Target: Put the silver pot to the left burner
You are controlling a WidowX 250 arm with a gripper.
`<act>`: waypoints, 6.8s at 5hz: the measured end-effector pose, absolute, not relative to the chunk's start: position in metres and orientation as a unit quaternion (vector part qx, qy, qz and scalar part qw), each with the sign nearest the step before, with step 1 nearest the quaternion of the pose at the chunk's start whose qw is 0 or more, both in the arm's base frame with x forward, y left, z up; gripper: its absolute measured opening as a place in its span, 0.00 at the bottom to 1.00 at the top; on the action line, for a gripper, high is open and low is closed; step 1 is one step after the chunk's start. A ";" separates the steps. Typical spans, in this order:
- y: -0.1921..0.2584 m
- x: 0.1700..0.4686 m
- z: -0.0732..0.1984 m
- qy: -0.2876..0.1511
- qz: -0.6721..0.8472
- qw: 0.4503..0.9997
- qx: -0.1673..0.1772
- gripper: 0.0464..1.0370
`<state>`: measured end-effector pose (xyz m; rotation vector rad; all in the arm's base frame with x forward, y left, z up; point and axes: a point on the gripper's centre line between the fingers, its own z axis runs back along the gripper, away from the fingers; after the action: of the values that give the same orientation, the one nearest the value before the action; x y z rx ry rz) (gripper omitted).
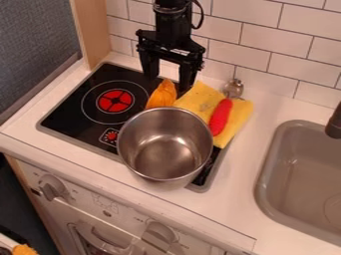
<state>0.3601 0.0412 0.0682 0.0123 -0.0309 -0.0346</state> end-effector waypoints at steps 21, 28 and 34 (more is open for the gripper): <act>-0.004 0.274 0.088 -0.102 -0.009 0.994 0.043 0.03; 0.185 0.358 0.054 -0.056 0.231 0.967 0.094 0.07; 0.084 0.345 0.113 -0.083 0.020 0.995 0.053 0.96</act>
<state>0.3446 0.0841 0.1126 0.1055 -0.1670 0.0394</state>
